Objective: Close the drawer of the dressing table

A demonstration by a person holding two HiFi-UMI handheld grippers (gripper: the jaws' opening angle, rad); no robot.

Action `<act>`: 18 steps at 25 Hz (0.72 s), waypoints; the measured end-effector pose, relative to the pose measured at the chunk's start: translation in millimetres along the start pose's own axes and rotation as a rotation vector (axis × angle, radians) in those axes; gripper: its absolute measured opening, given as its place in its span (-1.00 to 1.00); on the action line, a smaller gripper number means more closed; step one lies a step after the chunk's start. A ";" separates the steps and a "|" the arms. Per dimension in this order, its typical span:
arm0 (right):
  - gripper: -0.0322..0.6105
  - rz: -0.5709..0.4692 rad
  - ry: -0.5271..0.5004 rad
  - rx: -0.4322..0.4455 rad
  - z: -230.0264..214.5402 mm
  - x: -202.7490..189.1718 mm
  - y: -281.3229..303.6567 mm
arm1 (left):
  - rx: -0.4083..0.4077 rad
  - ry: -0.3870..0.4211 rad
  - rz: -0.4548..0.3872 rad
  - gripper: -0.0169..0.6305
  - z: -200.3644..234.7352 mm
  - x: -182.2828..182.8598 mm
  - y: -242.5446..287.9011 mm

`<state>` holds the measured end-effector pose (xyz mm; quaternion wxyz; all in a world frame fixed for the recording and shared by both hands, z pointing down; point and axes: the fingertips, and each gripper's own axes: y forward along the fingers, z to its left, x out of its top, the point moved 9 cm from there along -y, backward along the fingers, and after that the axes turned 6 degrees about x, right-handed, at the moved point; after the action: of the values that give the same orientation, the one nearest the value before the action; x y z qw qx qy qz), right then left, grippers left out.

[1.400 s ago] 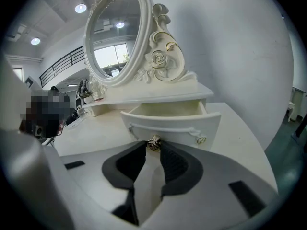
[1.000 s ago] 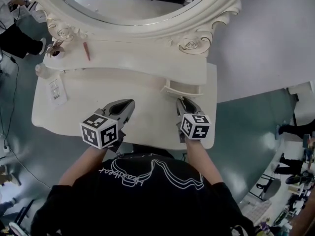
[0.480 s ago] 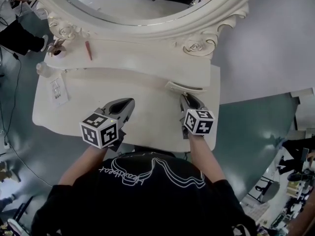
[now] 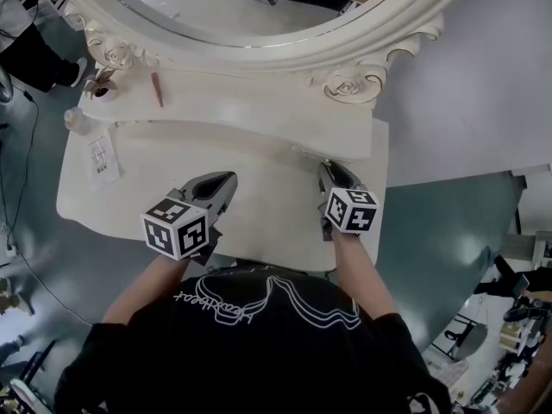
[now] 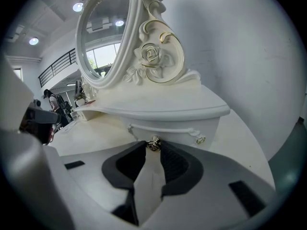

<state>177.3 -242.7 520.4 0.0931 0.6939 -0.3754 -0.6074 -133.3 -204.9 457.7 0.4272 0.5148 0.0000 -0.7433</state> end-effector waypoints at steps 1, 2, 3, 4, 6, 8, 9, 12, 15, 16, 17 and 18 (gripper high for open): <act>-0.58 0.001 0.000 0.000 -0.8 0.8 1.2 | 0.001 -0.001 0.000 -0.94 0.6 0.1 0.2; -0.58 0.001 -0.001 0.000 -1.6 1.7 2.3 | 0.003 -0.001 0.000 -0.94 1.3 0.1 0.5; -0.58 0.001 -0.002 0.000 -2.5 2.5 3.5 | 0.004 -0.003 0.000 -0.94 1.9 -0.1 0.8; -0.58 0.001 -0.003 -0.001 -3.3 3.5 4.7 | 0.005 -0.005 0.000 -0.94 2.5 -0.5 1.3; -0.58 0.000 -0.006 0.000 -4.5 5.8 7.2 | 0.007 -0.007 0.002 -0.94 3.5 -1.4 2.3; -0.58 0.000 -0.006 0.003 -5.8 7.5 9.1 | 0.008 -0.008 0.003 -0.94 3.4 -2.0 3.2; -0.58 0.000 -0.005 0.005 -6.5 7.8 9.3 | 0.008 -0.008 0.003 -0.94 2.9 -2.1 3.5; -0.58 -0.001 0.000 0.012 -7.6 6.9 8.8 | 0.009 -0.005 0.003 -0.94 1.2 -1.4 3.9; -0.58 -0.004 0.004 0.014 -7.6 7.3 8.8 | 0.011 -0.001 0.001 -0.94 -0.9 0.0 4.0; -0.58 -0.005 0.004 0.015 -7.2 7.4 8.6 | 0.011 -0.001 0.000 -0.94 -1.7 0.2 3.9; -0.55 -0.006 0.000 0.019 -6.3 7.4 8.2 | 0.011 0.000 -0.002 -0.94 -2.5 0.3 3.8; -0.51 -0.006 -0.006 0.028 -5.1 7.4 7.7 | 0.010 0.000 -0.004 -0.94 -3.4 0.5 3.6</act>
<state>178.7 -254.4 520.4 0.0807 0.6944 -0.3821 -0.6044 -128.4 -206.0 457.4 0.4233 0.5168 -0.0029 -0.7441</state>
